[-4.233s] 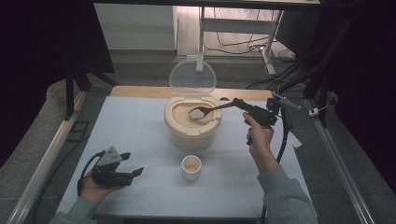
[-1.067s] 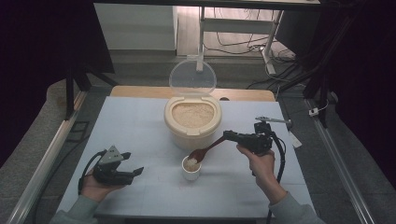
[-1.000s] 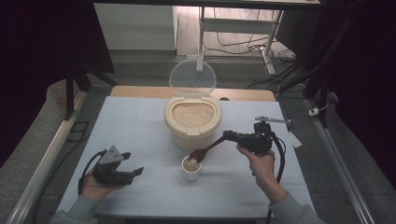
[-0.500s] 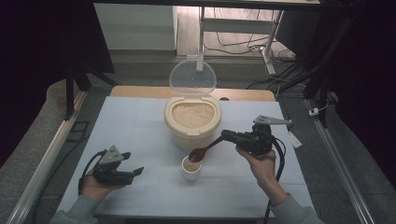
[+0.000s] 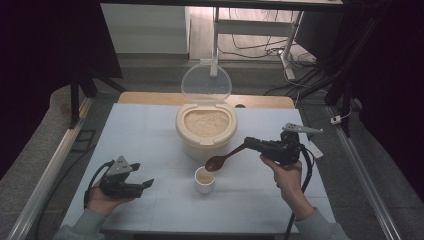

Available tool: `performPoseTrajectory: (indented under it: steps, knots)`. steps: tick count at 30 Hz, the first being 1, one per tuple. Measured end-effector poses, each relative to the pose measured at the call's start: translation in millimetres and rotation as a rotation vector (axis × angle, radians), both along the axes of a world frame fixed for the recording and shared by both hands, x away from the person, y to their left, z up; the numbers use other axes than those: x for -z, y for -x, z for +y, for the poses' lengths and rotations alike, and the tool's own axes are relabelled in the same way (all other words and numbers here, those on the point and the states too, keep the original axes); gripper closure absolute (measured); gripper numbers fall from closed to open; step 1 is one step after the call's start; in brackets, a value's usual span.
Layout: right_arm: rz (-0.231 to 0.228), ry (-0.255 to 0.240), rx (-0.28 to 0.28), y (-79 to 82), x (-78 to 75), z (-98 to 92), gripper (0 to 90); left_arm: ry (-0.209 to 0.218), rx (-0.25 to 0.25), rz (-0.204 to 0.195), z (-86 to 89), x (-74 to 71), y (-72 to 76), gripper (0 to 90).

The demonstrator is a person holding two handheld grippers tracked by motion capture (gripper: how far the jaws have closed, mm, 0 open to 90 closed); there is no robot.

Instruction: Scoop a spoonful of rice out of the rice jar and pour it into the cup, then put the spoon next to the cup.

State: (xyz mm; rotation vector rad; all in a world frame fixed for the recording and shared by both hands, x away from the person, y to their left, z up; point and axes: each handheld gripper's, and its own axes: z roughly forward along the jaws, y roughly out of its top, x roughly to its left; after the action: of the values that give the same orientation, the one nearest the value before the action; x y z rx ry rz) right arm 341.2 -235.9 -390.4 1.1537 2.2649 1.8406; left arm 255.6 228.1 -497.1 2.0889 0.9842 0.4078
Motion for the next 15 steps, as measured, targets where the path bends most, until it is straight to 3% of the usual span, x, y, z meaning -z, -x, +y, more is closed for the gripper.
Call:
performPoseTrajectory:
  steps: [10,15]
  knots:
    - [-0.024,-0.008,0.007,9.1,-21.7,-29.8,83.7,0.003,-0.001,-0.002,0.0,-0.3,-0.4,23.4]
    - [0.000,0.019,0.009,13.0,-23.3,-41.2,83.7,-0.003,0.002,0.005,-1.2,1.0,-2.6,23.3]
